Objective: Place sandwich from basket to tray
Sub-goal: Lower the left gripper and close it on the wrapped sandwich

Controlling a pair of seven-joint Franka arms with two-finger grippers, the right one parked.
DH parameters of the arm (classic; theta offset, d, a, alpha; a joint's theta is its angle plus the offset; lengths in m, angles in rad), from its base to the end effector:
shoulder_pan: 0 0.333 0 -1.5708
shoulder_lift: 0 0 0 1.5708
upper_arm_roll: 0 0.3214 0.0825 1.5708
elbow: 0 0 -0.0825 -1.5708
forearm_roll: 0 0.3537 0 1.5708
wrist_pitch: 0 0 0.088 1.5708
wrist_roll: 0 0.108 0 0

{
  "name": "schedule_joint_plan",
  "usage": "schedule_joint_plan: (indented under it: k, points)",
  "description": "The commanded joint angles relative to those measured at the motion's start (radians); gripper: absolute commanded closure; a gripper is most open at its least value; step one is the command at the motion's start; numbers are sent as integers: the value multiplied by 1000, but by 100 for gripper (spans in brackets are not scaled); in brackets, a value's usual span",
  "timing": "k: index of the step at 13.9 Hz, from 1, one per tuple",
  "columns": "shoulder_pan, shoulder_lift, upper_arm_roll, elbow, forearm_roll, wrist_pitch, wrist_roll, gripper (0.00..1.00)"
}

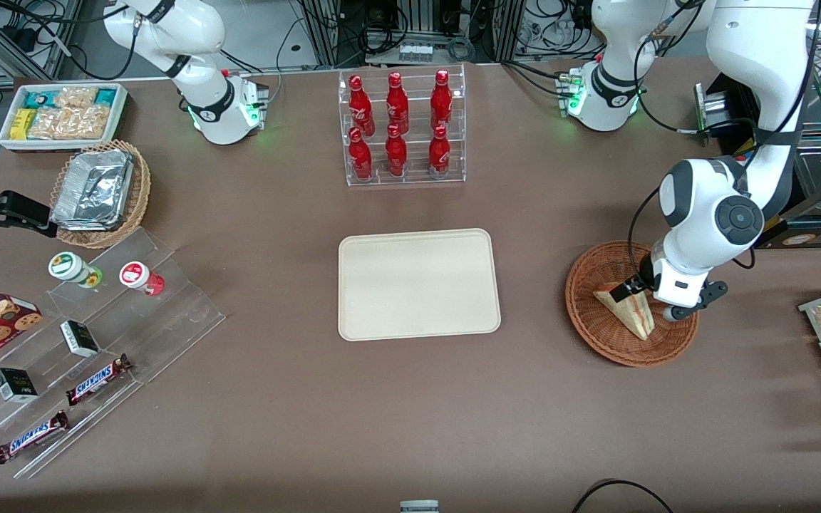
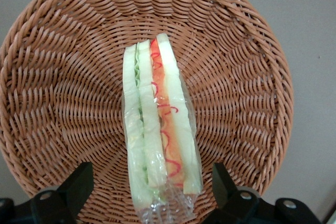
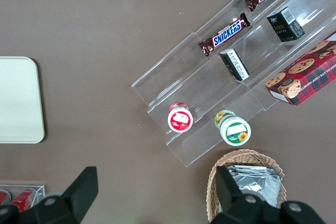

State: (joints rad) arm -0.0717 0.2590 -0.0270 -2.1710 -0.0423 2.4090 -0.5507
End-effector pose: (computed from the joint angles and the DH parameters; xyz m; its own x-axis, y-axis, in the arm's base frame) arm 0.5386 -0.0534 0.2988 0.8844 0.4652 -0.0364 0.4660 -0.8846 0.0181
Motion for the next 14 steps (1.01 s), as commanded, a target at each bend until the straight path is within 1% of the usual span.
schedule_joint_plan:
  k: [1,2,3,4,5,6,9,11,12,13,14]
  points:
    - [-8,6,4,-1,9,22,-22,2]
    - [-8,12,4,2,9,22,-22,9]
    - [-8,14,4,3,9,22,-22,31]
    - [-8,16,4,5,9,22,-20,66]
    - [-8,17,4,5,9,22,-20,93]
    - [-8,20,4,8,9,21,-18,100]
    - [-8,10,4,51,9,-14,-17,100]
    - [-17,-26,2,92,21,-101,-11,100]
    - [-37,-46,2,118,51,-152,-8,100]
    - [-60,-53,2,170,67,-227,-9,100]
    - [-88,-50,2,244,67,-322,-9,100]
